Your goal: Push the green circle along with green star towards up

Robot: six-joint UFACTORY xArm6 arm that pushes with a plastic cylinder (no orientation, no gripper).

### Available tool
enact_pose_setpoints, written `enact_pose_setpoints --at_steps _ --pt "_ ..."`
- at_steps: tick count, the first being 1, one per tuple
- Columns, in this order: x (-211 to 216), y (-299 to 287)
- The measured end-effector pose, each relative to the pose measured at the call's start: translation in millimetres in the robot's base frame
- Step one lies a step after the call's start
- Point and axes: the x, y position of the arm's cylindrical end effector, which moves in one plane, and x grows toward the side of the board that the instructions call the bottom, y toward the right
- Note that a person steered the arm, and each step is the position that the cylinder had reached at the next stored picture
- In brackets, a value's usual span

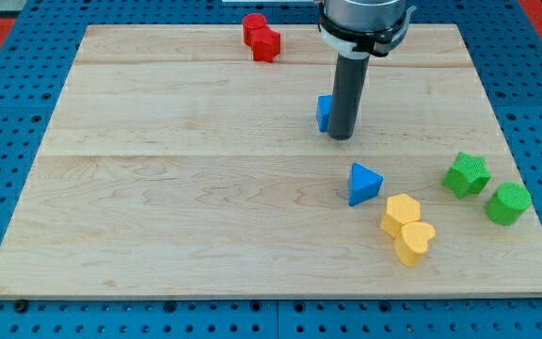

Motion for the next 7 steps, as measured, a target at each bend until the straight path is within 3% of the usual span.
enact_pose_setpoints --at_steps 2,3,4,5,6,7 --pt "13.3 40.3" --pt "0.4 73.8" --pt "-1.7 152.2" --pt "16.6 249.0" --pt "35.0 262.3" --pt "94.0 261.7"
